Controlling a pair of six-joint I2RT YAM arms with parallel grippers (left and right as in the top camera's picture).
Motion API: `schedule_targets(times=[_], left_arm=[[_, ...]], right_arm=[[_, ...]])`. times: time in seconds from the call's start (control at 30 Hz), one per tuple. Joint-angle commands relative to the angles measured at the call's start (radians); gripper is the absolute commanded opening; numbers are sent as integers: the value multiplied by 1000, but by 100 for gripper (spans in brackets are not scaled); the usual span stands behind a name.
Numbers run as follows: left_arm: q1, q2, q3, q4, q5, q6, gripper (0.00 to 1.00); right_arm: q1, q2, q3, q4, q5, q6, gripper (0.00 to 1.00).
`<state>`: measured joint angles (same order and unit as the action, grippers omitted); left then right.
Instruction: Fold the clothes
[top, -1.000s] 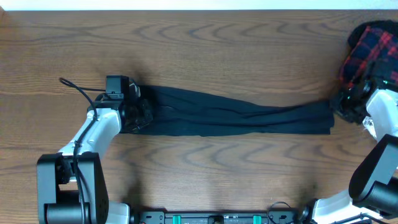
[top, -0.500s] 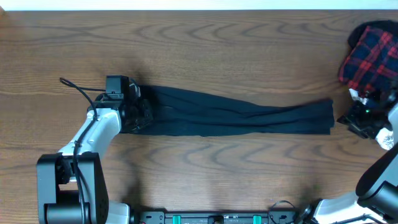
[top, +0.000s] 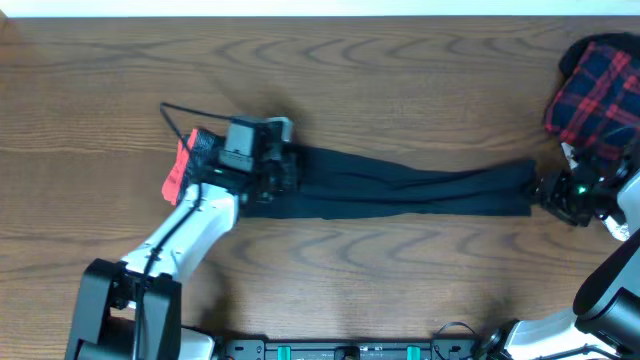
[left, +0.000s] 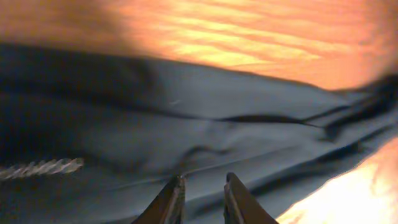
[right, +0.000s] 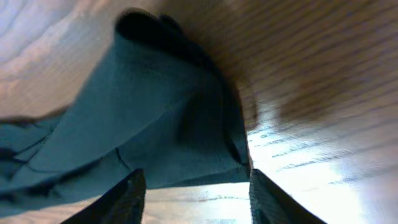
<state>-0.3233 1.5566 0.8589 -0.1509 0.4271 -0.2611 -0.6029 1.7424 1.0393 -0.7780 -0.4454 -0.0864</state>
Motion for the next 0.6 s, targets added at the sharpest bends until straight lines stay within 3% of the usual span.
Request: schedule_targets(times=[0.0,0.2,0.57], left_arm=[[-84,-8,2,61,-3,74,23],[-230,-1,2,187,-206,74,24],[-311,92,2,267,-209,23,24]], right_arm=[[-4,10,-43,39,-61,-19,49],[-4,10,-72,83,-76,-19,38],[-10,10,-72,148,-62,-11,43]])
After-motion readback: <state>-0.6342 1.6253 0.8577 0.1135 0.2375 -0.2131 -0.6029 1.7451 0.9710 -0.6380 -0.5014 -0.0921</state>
